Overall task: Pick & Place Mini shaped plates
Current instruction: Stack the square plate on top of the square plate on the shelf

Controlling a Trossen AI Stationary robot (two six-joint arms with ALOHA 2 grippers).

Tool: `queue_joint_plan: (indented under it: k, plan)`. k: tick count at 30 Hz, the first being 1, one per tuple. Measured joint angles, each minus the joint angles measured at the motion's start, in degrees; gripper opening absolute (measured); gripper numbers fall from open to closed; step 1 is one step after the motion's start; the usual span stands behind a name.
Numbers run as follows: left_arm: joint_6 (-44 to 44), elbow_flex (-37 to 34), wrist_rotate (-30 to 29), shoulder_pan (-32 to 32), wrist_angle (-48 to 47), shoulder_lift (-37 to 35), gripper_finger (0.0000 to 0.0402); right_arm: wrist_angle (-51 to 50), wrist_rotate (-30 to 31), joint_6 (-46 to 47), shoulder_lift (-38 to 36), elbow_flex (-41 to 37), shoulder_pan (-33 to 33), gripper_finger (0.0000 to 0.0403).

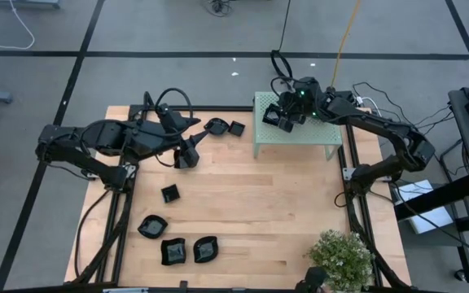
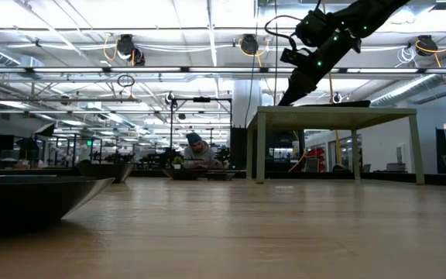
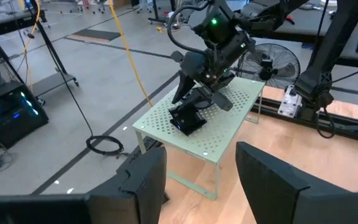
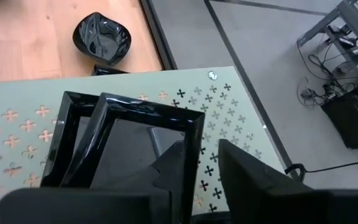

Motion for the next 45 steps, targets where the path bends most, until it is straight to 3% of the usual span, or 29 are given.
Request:
queue_joint_plan:
  k: [12, 28, 38, 45]
  plan:
    - [0.51, 0.00, 0.00, -0.02, 0.00, 0.00, 0.0198, -0.19, -0.13, -0.02, -0.02, -0.01, 0.00, 0.0004]
    - [0.55, 0.00, 0.00, -0.01, 0.00, 0.00, 0.0198, -0.18, -0.32, -0.66, -0.81, -0.02, 0.00, 0.0000]
    - [0.50, 0.00, 0.00, -0.01, 0.02, 0.00, 0.0198, -0.68, -7.59, 2.10, -3.72, -0.02, -0.39, 0.0001]
    - [0.48, 0.00, 0.00, -0.01, 0.02, 0.00, 0.0198, -2.96, -7.69, 1.94, -3.32, -0.02, -0.39, 0.0001]
